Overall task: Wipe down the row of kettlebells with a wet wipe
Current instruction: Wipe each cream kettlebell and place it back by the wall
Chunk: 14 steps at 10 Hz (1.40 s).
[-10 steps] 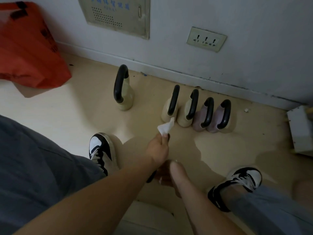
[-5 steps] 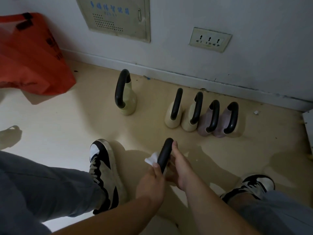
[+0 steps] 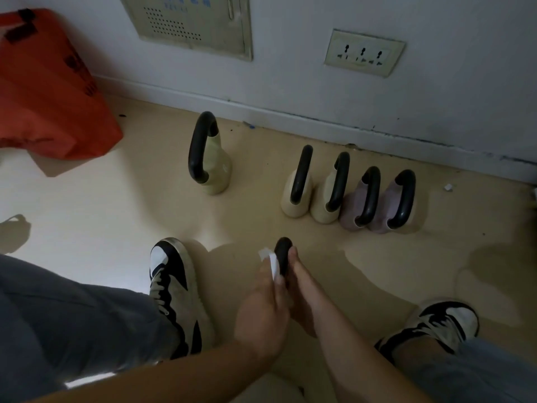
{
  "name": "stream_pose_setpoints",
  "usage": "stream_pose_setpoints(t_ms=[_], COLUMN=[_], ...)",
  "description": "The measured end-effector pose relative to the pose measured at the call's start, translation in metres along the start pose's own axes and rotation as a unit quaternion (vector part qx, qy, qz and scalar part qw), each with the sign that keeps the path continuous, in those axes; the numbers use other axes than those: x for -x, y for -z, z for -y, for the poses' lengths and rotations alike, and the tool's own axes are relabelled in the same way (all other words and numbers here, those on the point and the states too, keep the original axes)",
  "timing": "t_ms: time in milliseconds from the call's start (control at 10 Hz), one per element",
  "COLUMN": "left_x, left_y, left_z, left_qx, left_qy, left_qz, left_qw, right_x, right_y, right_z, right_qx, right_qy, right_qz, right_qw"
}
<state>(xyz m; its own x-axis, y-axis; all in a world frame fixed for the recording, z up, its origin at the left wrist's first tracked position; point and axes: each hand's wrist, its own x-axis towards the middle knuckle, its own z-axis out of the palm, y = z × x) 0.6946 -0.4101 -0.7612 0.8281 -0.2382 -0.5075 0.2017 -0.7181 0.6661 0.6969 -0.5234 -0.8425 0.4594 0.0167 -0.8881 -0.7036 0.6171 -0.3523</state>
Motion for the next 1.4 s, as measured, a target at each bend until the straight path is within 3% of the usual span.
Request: stream_pose_setpoints(t_ms=[100, 200, 300, 400, 500, 600, 700, 800, 900, 1000, 1100, 1200, 1300, 1400], left_x=[-0.013, -0.074, -0.097, -0.048, -0.004, -0.002, -0.041, -0.072, -0.052, -0.001, 0.022, -0.003, -0.034, -0.018], left_y=[0.004, -0.002, -0.008, 0.002, 0.023, 0.032, 0.017, 0.003, -0.002, 0.010, 0.006, 0.005, 0.023, 0.035], left_z=[-0.002, -0.036, -0.046, -0.019, 0.016, 0.026, -0.010, -0.036, -0.008, 0.032, 0.033, 0.001, -0.031, -0.041], left_qx=[0.004, -0.050, -0.165, -0.330, -0.415, -0.399, -0.352, -0.320, -0.272, -0.149, -0.039, 0.167, 0.210, 0.146], left_qy=[-0.063, -0.061, -0.082, -0.277, -0.394, -0.417, -0.337, -0.201, -0.209, -0.061, 0.078, 0.239, 0.247, 0.168], left_qz=[-0.018, 0.034, 0.055, -0.014, -0.024, 0.021, 0.036, 0.055, 0.043, 0.023, 0.011, 0.004, 0.057, 0.091], left_qw=[0.998, 0.996, 0.981, 0.902, 0.820, 0.816, 0.873, 0.924, 0.938, 0.987, 0.996, 0.957, 0.944, 0.971], right_x=[0.008, 0.014, 0.017, 0.025, 0.024, 0.016, 0.016, 0.017, 0.016, 0.014, 0.013, 0.023, 0.034, 0.036], right_y=[-0.005, -0.002, 0.000, -0.006, -0.008, -0.007, -0.009, -0.012, -0.012, -0.011, -0.011, -0.011, -0.016, -0.017], right_z=[0.000, -0.001, -0.001, 0.002, 0.009, 0.005, -0.004, -0.008, -0.010, -0.006, -0.005, -0.005, -0.004, -0.002], right_qx=[0.011, 0.046, 0.059, 0.001, -0.020, -0.040, -0.010, -0.042, -0.052, -0.049, -0.041, -0.011, 0.026, 0.054], right_qy=[0.013, 0.033, 0.060, 0.080, 0.010, -0.013, 0.029, 0.025, 0.020, 0.013, 0.009, 0.022, 0.039, 0.053], right_qz=[0.015, -0.002, -0.031, -0.013, -0.020, -0.023, -0.014, 0.009, 0.007, -0.017, -0.011, 0.021, 0.043, 0.049], right_qw=[1.000, 0.998, 0.996, 0.997, 1.000, 0.999, 0.999, 0.999, 0.998, 0.999, 0.999, 0.999, 0.998, 0.996])
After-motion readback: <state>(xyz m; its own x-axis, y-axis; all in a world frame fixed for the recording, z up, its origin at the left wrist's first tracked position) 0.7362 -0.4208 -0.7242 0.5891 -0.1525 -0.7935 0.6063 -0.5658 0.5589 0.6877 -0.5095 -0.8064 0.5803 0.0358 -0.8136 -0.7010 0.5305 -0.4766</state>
